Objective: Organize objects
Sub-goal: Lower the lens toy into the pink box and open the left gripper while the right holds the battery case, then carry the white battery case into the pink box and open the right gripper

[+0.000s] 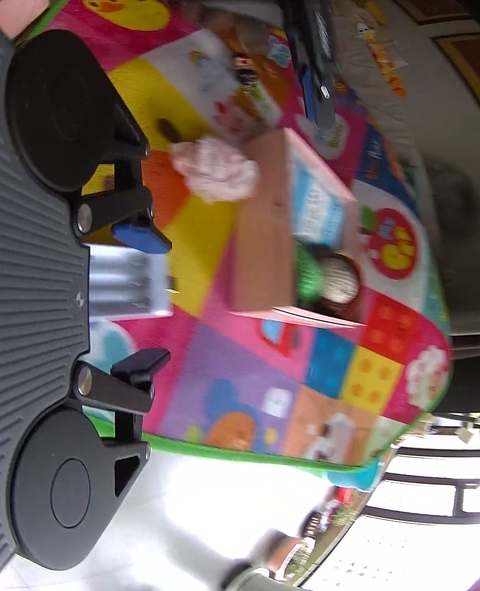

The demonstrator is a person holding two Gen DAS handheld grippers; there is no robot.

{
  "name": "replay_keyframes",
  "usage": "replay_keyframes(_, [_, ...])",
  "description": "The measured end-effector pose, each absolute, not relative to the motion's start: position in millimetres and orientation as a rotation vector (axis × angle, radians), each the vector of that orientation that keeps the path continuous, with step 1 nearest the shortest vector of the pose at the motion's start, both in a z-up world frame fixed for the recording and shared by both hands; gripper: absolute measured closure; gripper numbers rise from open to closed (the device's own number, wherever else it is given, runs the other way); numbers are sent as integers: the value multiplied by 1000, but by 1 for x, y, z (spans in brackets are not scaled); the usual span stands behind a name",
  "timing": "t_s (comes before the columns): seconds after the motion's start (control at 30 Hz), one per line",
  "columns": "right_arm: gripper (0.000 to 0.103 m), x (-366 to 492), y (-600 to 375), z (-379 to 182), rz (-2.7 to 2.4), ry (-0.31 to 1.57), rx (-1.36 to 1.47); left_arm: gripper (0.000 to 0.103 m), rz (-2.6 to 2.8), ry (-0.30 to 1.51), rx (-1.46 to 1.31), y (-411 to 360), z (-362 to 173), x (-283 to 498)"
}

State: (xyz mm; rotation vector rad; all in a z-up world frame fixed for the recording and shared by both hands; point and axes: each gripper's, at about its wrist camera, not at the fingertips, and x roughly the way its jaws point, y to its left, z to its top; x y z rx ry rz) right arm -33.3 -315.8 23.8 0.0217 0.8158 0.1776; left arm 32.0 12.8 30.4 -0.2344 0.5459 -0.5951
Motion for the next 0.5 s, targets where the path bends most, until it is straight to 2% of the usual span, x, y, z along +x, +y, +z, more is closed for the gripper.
replay_keyframes(0.13, [48, -23, -299, 2, 189, 899, -34, 58, -613, 571, -233, 22, 6, 6])
replay_keyframes(0.17, [56, -24, -294, 3, 184, 891, -75, 58, -610, 578, -245, 27, 0, 3])
replay_keyframes(0.27, [56, -24, -286, 16, 220, 911, -96, 58, -593, 574, -281, 44, -13, 0])
replay_keyframes(0.5, [56, 1, -271, 120, 208, 689, -100, 58, -590, 522, -493, 78, -26, 9])
